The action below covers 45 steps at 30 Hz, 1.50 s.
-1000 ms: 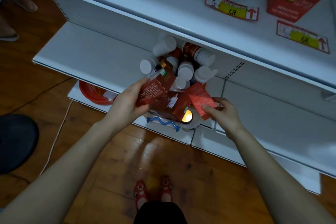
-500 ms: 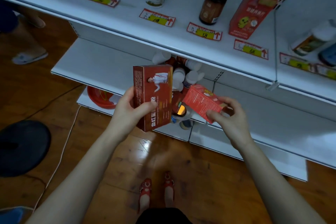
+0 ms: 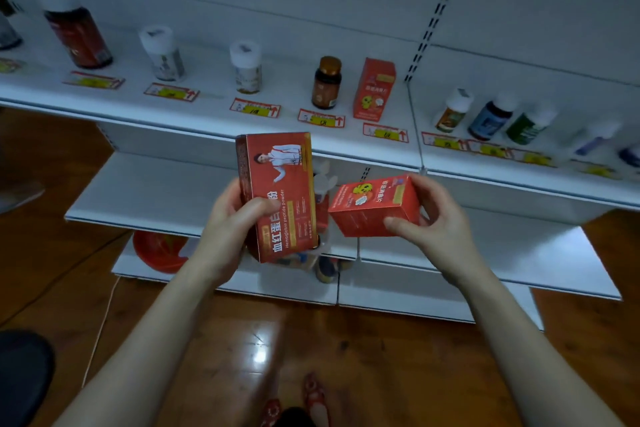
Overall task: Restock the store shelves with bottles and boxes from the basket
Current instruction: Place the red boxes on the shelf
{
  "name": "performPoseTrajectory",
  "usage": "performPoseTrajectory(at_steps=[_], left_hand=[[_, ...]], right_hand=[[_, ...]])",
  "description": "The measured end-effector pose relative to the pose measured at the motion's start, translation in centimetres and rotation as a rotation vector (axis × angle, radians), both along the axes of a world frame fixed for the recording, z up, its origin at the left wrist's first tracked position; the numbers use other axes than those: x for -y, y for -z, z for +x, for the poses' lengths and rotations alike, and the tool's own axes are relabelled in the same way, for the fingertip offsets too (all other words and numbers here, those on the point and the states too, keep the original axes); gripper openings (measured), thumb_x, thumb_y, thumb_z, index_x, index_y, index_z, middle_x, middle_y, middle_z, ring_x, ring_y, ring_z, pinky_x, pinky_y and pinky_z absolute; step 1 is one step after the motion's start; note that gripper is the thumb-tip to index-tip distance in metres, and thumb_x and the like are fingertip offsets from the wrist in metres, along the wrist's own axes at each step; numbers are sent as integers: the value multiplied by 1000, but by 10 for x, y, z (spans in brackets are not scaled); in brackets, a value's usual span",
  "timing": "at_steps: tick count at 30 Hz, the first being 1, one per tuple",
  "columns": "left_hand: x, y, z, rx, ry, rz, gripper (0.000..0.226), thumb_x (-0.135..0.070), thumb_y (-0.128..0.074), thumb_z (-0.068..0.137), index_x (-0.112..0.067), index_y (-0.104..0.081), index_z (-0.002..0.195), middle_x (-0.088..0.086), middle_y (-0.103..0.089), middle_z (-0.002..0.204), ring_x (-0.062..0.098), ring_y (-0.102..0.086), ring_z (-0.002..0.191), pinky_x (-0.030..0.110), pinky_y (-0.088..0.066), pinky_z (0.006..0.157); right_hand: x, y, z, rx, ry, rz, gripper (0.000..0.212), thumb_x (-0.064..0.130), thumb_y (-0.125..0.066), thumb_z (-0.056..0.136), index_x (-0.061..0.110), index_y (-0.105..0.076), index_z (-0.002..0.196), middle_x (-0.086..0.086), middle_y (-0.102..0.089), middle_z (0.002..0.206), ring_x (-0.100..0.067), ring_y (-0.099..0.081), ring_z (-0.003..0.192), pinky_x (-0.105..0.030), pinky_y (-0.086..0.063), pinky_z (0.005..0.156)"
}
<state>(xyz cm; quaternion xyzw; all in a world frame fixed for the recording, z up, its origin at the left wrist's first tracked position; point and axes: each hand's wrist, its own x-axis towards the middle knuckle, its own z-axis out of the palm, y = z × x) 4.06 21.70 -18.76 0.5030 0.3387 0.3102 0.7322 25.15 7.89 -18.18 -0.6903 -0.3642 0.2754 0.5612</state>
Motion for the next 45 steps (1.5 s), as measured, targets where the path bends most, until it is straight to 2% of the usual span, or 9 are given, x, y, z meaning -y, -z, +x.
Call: performPoseTrajectory(at_steps=[6,11,20,23,27,30,33,37,45], left_hand=[[5,-13,-4,22,25,20,55,-35,-70,44,-25,-59,96,-4,-69,84,14,-69,72,25,-51,52],[6,-18,5,37,-4,80,45,-27,-70,52,-23,-58,95,-5,-69,80,11,-67,64,19,-48,45],[4,-34,53,70,-25,132,54,-37,-67,42,-21,-59,93,-9,-70,72,9,-67,60,19,-48,44],[2,-38,66,68,-65,163,53,-38,-68,44,-23,-60,94,-9,-71,78,11,-69,67,21,-50,48],[-4,-44,81,57,-128,200,53,-38,-68,44,-23,-60,94,-7,-71,79,12,-69,68,20,-50,48],[-7,-46,89,50,-175,227,52,-40,-67,44,-24,-60,94,-8,-71,79,11,-68,68,20,-49,47],[-7,-45,97,44,-195,236,54,-39,-67,45,-24,-60,96,-7,-71,81,12,-69,71,23,-52,51],[-4,-41,106,36,-227,244,57,-39,-67,46,-22,-60,100,-6,-71,83,13,-69,75,22,-52,53],[-3,-36,112,-4,-277,228,58,-41,-67,45,-24,-59,100,-5,-71,85,15,-70,76,24,-54,53]], right_hand=[[23,-35,9,-30,-95,-21,67,-6,-71,70,45,-50,108,5,-48,124,-13,-62,98,-25,-58,70],[33,-38,22,-159,-69,-26,64,-7,-69,72,34,-47,115,-6,-44,132,-27,-59,107,-27,-58,66],[10,-41,64,-248,58,103,55,19,-76,58,34,-52,105,-1,-56,110,-17,-59,102,-28,-55,71],[-5,-52,89,-211,-1,63,65,13,-83,58,31,-51,112,-4,-54,119,-20,-60,103,-32,-57,68],[-28,-70,127,-133,-97,3,55,1,-72,70,35,-53,109,-4,-49,124,-18,-60,101,-32,-60,67],[-46,-87,156,8,-205,-91,61,0,-73,70,28,-46,117,-1,-46,127,-14,-59,99,-25,-59,65],[-66,-114,182,382,-296,-213,66,5,-76,70,27,-40,120,7,-46,119,-8,-54,97,-17,-54,67],[-103,-141,205,823,-436,-342,70,16,-77,71,29,-37,127,3,-40,123,-12,-42,110,-26,-43,84],[-173,-111,233,1071,-704,-673,74,11,-77,70,23,-37,131,-3,-45,127,-18,-45,108,-35,-45,88]])
